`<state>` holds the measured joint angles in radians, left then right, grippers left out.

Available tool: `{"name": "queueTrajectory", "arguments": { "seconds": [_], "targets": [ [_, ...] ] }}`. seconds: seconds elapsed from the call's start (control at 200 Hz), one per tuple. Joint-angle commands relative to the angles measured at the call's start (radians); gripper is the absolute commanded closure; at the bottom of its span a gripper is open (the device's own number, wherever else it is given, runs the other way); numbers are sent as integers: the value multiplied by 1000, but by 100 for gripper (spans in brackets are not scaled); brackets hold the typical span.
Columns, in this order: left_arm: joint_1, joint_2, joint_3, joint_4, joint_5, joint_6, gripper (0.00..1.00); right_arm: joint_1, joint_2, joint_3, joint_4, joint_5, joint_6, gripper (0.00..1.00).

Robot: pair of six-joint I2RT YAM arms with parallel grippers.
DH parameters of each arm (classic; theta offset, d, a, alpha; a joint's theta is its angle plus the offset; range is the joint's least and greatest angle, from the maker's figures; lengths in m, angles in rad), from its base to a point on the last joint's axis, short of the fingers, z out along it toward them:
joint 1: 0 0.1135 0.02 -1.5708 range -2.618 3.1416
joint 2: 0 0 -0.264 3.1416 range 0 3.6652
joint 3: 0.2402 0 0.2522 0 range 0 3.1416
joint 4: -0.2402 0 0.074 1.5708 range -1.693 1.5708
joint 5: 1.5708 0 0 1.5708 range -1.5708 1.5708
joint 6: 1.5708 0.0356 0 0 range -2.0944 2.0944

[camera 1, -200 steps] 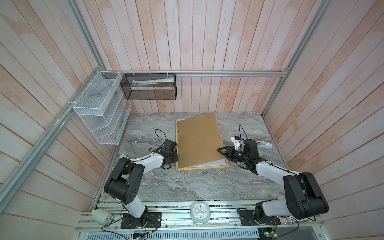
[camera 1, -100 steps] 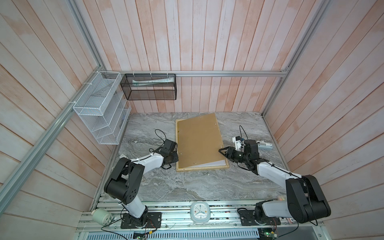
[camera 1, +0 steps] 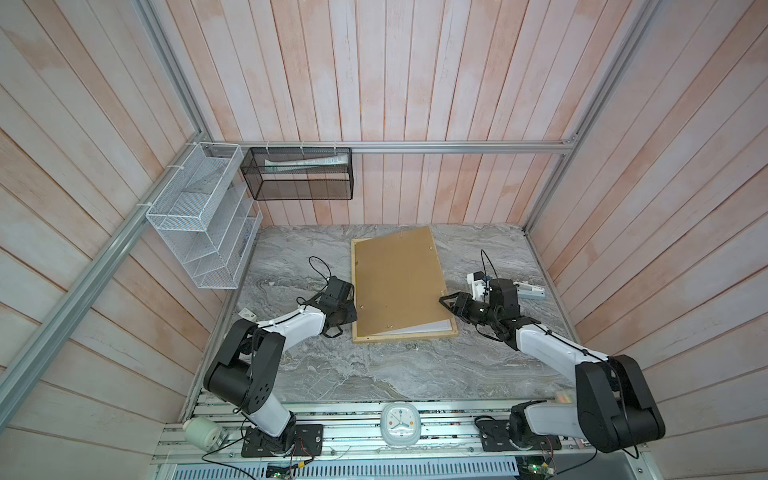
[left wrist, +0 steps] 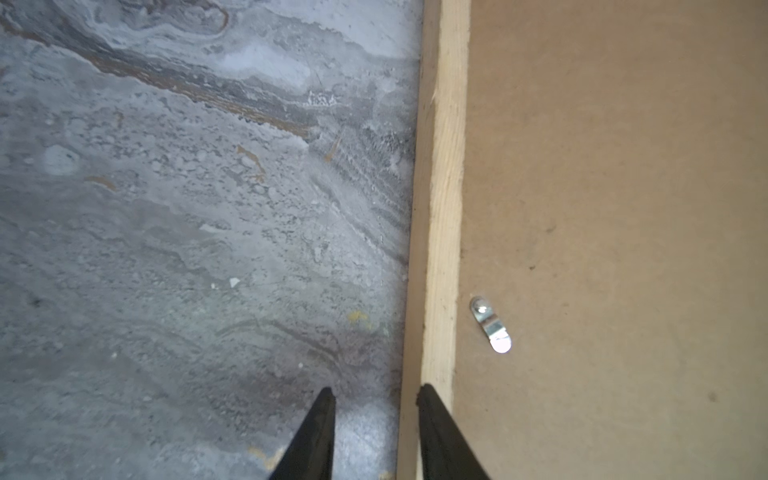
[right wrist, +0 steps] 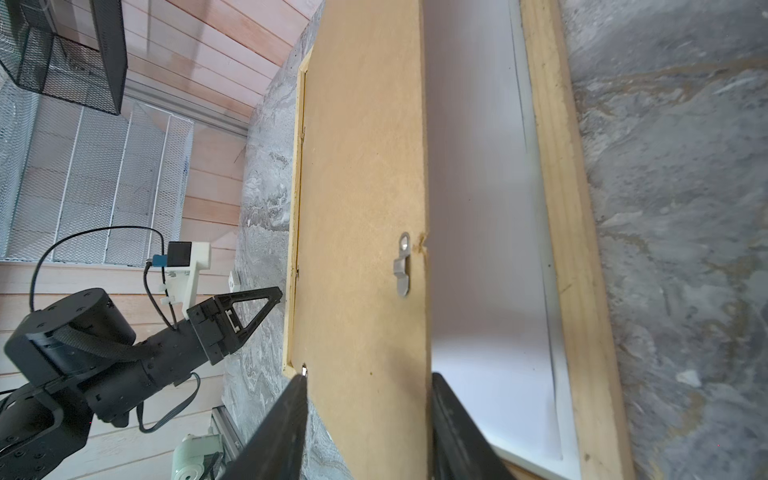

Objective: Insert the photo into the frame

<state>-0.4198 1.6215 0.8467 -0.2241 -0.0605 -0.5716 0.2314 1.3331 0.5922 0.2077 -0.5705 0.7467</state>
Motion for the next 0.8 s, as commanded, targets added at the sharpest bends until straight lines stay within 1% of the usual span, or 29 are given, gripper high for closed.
{"name": "queueTrajectory", "arguments": {
  "seconds": [0.0, 0.365, 0.58, 0.795],
  "targets": [
    [-2, -20, -11, 1, -16, 9, 63, 4, -34, 38, -17, 33, -27, 52],
    [-2, -12, 7, 9, -13, 23, 59, -32, -115, 34, -102, 114, -60, 51],
    [-2, 40, 78, 12, -9, 60, 58, -41, -134, 14, -99, 116, -55, 49],
    [1, 156, 209, 1, -10, 100, 57, -41, -111, 1, -92, 112, -54, 50]
  ]
}}
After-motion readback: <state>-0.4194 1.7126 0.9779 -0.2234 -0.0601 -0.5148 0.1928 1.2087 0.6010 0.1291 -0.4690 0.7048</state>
